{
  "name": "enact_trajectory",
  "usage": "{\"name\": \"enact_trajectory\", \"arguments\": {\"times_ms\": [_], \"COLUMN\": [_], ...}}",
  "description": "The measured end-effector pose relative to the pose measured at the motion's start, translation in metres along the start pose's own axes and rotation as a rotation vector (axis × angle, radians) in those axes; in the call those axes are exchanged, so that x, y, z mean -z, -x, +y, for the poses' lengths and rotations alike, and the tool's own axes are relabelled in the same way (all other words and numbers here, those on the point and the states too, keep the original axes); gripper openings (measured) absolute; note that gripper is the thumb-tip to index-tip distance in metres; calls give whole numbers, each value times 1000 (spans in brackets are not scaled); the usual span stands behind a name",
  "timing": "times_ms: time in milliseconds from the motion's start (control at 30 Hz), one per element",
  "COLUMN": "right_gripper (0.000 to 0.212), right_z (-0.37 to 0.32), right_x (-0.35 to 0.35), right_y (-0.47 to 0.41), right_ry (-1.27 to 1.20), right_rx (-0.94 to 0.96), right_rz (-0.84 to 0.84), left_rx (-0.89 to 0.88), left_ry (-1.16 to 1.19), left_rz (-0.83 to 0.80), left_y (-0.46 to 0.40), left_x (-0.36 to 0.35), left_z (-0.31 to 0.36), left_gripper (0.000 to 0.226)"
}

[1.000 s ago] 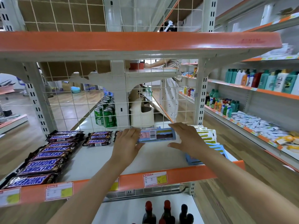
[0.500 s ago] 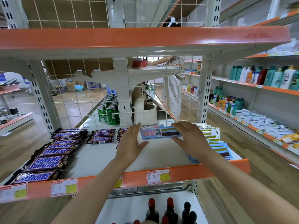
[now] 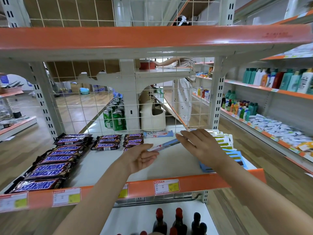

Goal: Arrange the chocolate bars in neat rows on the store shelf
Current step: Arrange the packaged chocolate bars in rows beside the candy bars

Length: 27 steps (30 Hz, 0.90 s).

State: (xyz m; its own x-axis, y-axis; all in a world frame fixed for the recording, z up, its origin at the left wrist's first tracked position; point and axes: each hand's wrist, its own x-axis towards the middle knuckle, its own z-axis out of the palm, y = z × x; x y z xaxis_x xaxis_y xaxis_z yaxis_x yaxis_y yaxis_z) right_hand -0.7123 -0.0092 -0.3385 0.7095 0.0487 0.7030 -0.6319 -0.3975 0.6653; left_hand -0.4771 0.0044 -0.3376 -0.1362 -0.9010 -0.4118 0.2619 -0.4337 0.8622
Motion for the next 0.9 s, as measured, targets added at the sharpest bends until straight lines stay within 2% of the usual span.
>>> {"name": "enact_trajectory", "arguments": {"times_ms": [67, 167, 267, 333, 400, 433, 533, 600, 667, 767, 833, 900], "right_gripper": [24, 23, 36, 60, 82, 78, 40, 21, 24, 35, 33, 35], "right_z": [-2, -4, -5, -1, 2, 2, 9, 15, 17, 10, 2, -4], "right_x": [-4, -7, -5, -5, -4, 0, 9, 9, 11, 7, 2, -3], "right_y": [6, 10, 9, 9, 5, -2, -22, -29, -35, -36, -32, -26], "right_ry": [16, 16, 59, 27, -110, -225, -685, -932, -1059, -1169, -1226, -1214], "right_rx": [41, 76, -20, -232, -558, -746, -1293, -1558, -1666, -1732, -1722, -1662], "right_rz": [2, -35, -107, -158, -198, -186, -146, -206, -392, -642, -685, -651], "left_rx": [-4, -41, -113, -186, -257, -283, -344, -378, -412, -443, -452, -456], "left_ry": [114, 212, 229, 216, 206, 205, 201, 183, 151, 129, 134, 131], "left_rz": [1, 5, 42, 81, 109, 116, 133, 146, 160, 177, 168, 154], "left_y": [-2, -5, -7, -9, -11, -13, -13, -13, -11, -10, -10, -9], "left_x": [-1, -1, -3, -3, -1, 1, 4, 3, 2, -1, -2, -2], "left_z": [-3, -4, -3, -3, -4, -4, -7, -9, -10, -12, -13, -15], "left_gripper": [12, 10, 9, 8, 7, 6, 4, 7, 9, 12, 11, 10]}}
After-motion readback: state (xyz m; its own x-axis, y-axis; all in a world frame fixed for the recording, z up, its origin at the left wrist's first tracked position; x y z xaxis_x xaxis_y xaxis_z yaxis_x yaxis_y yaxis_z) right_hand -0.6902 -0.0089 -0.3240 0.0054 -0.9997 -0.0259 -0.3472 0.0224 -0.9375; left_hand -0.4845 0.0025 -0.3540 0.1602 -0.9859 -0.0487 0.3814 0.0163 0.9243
